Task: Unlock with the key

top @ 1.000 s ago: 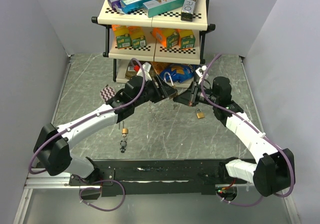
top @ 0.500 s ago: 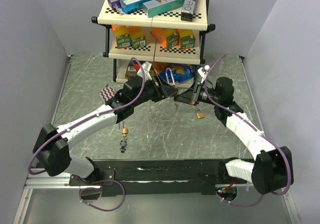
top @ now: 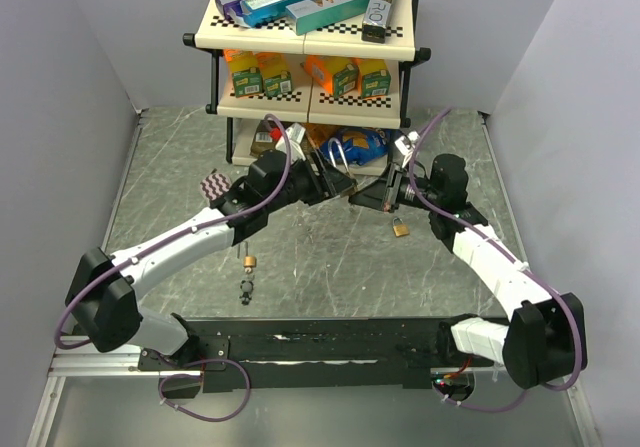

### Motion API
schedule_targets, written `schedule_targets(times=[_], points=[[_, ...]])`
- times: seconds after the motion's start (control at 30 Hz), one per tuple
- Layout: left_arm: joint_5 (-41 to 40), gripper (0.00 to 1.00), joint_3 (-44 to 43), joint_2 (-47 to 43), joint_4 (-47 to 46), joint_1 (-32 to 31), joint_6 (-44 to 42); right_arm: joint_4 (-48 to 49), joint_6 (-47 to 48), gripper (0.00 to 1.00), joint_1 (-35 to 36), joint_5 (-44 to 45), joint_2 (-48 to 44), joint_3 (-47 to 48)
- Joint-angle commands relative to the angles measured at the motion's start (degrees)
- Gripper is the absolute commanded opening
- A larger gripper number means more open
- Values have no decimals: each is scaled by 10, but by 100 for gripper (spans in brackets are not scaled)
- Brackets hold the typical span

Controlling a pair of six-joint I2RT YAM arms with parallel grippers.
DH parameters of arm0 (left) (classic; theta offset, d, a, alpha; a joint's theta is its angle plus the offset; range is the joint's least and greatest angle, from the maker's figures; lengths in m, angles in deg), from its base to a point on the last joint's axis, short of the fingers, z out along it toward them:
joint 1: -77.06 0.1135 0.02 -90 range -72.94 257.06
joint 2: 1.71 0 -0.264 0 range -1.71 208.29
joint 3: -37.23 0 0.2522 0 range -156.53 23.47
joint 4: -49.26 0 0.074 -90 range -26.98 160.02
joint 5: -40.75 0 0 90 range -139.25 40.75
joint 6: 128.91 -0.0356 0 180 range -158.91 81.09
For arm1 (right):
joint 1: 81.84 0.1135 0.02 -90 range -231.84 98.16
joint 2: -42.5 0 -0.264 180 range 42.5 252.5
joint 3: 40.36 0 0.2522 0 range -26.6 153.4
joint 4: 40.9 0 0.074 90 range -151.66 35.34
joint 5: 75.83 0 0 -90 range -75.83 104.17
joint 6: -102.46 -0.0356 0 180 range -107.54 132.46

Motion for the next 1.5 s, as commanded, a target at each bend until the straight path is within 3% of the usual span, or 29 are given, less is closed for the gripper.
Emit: schedule_targets(times=[0.0, 0.13, 0.33, 0.53, 0.77, 1.07, 1.47], points=[[30, 1, -82, -15, 45, -33, 16, -74, 80, 30, -2, 83, -34, 19], [17, 1, -88, -5, 79, -11, 33, -146, 116, 50, -2, 101, -95, -1], [26, 1, -72, -2, 95, 8, 23, -228, 147, 58, -2, 135, -173, -14], [73, 1, -34, -28, 73, 20, -20, -256, 173, 62, -2, 141, -185, 53], [238, 1, 35, -89, 11, 26, -104, -204, 193, 69, -3, 47, -120, 138], [402, 1, 82, -140, -42, 30, -93, -164, 205, 72, 20, -81, 14, 251], [437, 1, 93, -150, -58, 32, -78, -59, 116, 71, 59, -202, 45, 238]])
